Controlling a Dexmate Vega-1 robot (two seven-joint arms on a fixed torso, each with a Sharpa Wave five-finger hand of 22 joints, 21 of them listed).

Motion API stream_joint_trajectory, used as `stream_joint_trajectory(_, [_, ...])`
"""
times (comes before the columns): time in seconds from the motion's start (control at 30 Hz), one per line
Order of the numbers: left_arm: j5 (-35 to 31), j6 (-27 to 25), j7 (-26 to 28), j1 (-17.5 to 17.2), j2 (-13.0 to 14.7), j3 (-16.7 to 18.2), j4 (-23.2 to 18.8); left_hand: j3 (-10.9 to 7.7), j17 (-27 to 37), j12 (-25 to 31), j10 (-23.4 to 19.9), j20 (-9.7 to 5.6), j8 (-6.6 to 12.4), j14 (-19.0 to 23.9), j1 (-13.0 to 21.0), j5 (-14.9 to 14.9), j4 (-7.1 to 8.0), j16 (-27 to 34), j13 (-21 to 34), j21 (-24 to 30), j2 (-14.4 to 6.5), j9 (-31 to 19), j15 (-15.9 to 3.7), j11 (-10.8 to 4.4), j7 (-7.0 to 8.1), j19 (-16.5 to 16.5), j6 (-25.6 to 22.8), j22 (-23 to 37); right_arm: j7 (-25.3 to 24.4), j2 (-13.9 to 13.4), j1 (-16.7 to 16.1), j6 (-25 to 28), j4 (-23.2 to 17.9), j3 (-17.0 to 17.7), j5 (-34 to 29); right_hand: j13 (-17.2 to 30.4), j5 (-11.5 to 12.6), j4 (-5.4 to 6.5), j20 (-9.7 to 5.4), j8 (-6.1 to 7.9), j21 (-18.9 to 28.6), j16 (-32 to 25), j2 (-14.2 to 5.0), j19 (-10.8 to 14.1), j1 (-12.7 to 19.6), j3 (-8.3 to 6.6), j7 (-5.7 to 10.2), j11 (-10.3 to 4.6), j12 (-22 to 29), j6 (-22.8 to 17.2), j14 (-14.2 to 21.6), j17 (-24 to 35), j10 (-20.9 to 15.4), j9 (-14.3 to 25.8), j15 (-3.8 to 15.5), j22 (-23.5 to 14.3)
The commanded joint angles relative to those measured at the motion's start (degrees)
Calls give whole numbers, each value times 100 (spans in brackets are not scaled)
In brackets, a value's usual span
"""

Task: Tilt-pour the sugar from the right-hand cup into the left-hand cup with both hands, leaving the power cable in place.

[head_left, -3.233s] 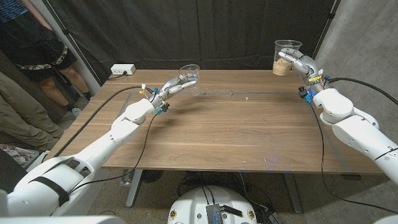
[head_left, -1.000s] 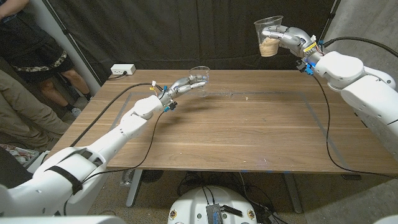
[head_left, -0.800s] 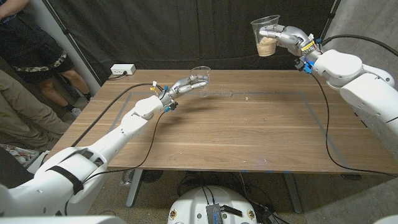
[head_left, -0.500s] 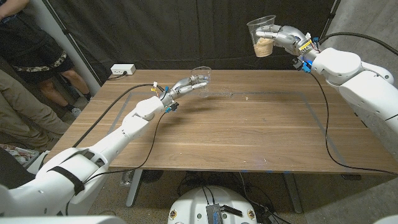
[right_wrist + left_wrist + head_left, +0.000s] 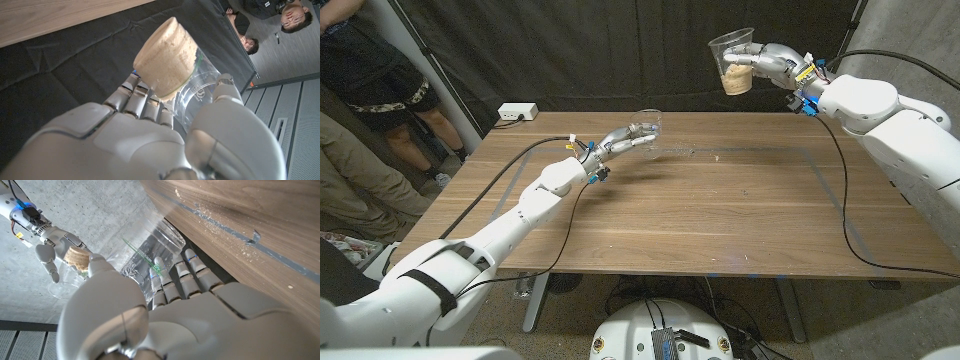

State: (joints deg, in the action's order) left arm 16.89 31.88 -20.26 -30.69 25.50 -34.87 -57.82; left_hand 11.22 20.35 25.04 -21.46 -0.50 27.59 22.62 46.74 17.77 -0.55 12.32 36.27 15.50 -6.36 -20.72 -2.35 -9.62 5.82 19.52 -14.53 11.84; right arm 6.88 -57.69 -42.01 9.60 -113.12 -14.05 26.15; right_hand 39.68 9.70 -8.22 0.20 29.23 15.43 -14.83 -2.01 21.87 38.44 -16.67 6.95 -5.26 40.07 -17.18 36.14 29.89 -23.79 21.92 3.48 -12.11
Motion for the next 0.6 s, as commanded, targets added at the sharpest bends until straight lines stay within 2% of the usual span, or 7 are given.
stream_joint_trajectory(0.03, [10,109,-82,29,-63,-39,120,44,12,38,-65,-28,36,52,15,-41,5,-26,5,24,-38,-3,-741,-9,12,12,-41,25,303,62,275,66,-11,-253,-61,27,36,21,44,-17,-4,-2,-64,-4,31,12,5,-31,37,-53,54,22,-30,23,958,-17])
stream_joint_trajectory(0.6, [64,141,-97,-45,-38,-29,59,63,22,55,-77,-33,43,64,25,-61,13,-30,5,28,-53,0,-750,2,15,11,-47,27,686,289,758,225,114,-682,-323,37,38,18,46,-34,-8,6,-68,-5,36,9,-3,-13,28,-60,63,30,-30,28,961,-16])
